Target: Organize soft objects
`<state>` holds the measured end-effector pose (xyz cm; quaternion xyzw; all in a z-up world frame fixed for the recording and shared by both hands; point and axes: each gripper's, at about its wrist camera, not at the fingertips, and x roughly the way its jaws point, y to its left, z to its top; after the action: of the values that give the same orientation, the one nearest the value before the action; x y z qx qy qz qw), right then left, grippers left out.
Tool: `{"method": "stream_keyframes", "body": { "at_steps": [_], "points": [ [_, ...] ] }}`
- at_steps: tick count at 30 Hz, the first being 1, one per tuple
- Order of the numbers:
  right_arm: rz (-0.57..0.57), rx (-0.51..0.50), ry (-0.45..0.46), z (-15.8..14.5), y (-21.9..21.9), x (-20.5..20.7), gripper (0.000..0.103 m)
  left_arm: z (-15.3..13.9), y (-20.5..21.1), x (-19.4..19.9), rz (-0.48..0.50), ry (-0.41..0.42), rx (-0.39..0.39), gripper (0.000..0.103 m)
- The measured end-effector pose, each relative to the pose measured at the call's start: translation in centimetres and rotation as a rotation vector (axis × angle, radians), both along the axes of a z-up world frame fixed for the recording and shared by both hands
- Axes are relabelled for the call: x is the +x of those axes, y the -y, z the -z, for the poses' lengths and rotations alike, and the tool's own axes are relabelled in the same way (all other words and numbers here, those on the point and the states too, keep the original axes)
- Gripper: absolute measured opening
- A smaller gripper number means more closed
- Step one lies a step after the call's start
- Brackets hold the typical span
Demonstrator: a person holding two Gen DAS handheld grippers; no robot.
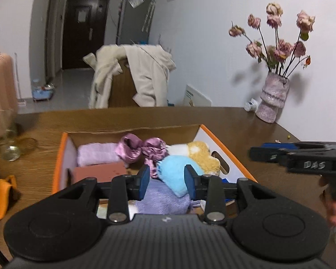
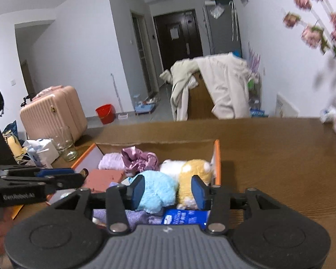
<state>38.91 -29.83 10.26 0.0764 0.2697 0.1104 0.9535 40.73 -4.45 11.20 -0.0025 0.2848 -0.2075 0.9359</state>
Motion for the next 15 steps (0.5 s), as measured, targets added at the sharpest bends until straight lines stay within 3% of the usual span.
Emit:
{"method": "stream_keyframes", "body": {
  "at_steps": [7, 13, 15],
  "points": [
    [0.050, -0.049, 0.071, -3.0, 1.5, -6.4, 0.053, -2.5, -3.0, -5.5, -0.055, 0.065, 0.018, 0.039],
    [0.083, -0.050, 0.125, -4.2, 1.7, -11.0, 0.065, -3.4, -4.2, -9.8, -0.115, 0.146, 0.062, 0.051],
    [0.083, -0.054, 0.144, -4.1, 1.4, -12.2, 0.068, -3.3, -4.5, -11.2, -0.127, 0.163, 0.065, 0.062]
  ]
}}
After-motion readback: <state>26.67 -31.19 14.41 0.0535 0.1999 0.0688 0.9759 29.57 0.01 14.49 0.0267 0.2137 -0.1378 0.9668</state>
